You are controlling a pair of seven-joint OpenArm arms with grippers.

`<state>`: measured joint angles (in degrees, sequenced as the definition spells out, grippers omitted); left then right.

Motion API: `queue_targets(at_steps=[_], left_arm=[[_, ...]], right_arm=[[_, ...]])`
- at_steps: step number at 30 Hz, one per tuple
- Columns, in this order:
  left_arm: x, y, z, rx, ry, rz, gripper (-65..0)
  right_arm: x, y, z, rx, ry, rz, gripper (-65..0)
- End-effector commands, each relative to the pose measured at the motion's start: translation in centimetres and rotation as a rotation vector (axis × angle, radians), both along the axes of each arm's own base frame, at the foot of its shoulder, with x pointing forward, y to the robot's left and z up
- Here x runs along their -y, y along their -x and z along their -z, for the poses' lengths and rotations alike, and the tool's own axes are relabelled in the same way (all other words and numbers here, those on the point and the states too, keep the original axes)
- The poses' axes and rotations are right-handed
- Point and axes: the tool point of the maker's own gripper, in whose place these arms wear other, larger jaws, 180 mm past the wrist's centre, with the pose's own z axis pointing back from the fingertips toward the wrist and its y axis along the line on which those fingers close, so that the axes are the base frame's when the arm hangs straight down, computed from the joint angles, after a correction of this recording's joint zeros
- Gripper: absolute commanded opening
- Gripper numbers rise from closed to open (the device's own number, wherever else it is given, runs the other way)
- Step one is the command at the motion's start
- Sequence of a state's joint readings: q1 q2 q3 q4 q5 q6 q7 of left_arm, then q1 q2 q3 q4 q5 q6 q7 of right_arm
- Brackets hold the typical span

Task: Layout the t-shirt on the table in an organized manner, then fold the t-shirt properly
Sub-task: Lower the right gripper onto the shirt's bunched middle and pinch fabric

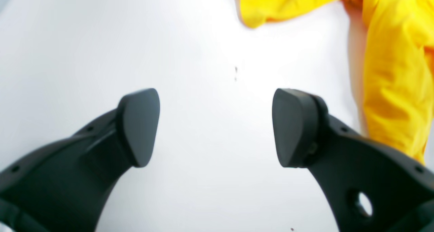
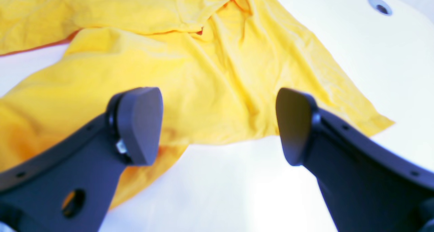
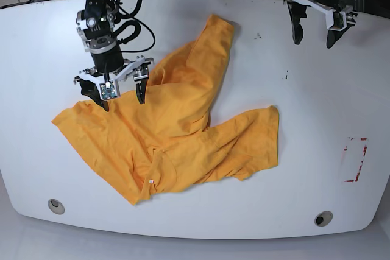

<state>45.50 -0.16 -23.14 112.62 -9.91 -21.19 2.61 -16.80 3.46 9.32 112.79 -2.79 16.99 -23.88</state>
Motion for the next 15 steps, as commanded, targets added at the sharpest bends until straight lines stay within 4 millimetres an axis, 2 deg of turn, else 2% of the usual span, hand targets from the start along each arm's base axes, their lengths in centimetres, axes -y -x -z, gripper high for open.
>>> queue_targets(at_steps=[1, 11, 15], left_arm=[[-0.3, -1.4, -1.6, 0.068, -0.009, -0.002, -16.4], [-0.9, -2.4, -1.8, 0.070, -0.021, -0.014, -16.4], [-0.9, -2.4, -1.8, 0.065, -0.021, -0.014, -16.4]], right_arm=[[0.0, -2.1, -1.7, 0.045, -0.009, 0.006, -14.9], [-1.1, -8.7, -1.6, 0.015, -0.072, 0.020, -14.9], [-2.6, -11.2, -0.9, -0.006, -0.131, 0.018, -14.9]])
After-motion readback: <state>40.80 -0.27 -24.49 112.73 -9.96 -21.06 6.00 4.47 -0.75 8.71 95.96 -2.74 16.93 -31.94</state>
